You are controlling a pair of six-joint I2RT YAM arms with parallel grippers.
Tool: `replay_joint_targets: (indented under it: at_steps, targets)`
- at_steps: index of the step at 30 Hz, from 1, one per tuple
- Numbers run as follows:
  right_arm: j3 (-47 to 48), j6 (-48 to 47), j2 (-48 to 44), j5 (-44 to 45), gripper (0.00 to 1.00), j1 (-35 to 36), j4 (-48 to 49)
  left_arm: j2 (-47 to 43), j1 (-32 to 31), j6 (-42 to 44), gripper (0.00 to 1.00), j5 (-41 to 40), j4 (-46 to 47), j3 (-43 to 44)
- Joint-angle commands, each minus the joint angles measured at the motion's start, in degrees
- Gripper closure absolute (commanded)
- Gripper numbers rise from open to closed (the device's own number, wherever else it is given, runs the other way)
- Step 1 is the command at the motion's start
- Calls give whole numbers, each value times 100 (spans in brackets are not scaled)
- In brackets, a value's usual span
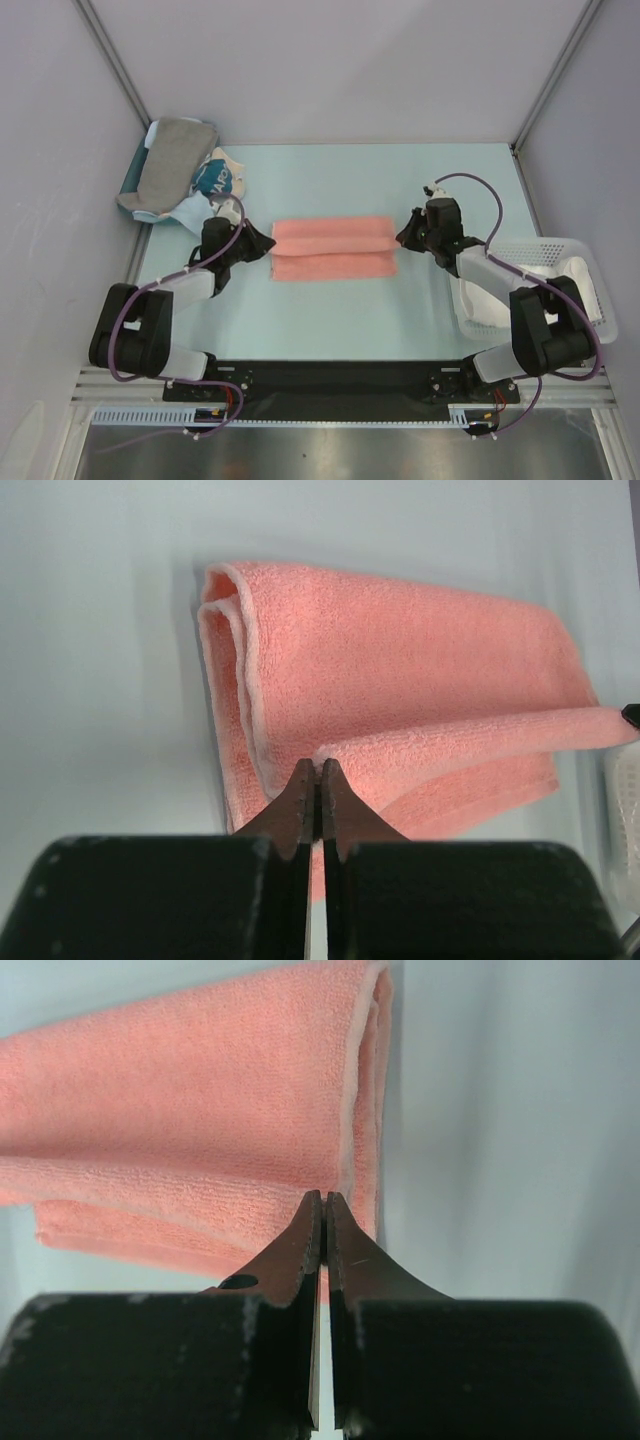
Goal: Fold and stack the towels
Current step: Fold the towel
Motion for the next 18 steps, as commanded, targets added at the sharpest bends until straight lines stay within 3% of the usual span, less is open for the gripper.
replay_joint_targets:
  at_steps: [1, 18]
  targets:
    - [-26, -24, -267, 168, 100, 8, 88, -329, -19, 122, 100, -142, 42, -49]
    - [-457, 55, -381, 212, 100, 131, 263, -461, -20, 184, 100, -19, 173, -515]
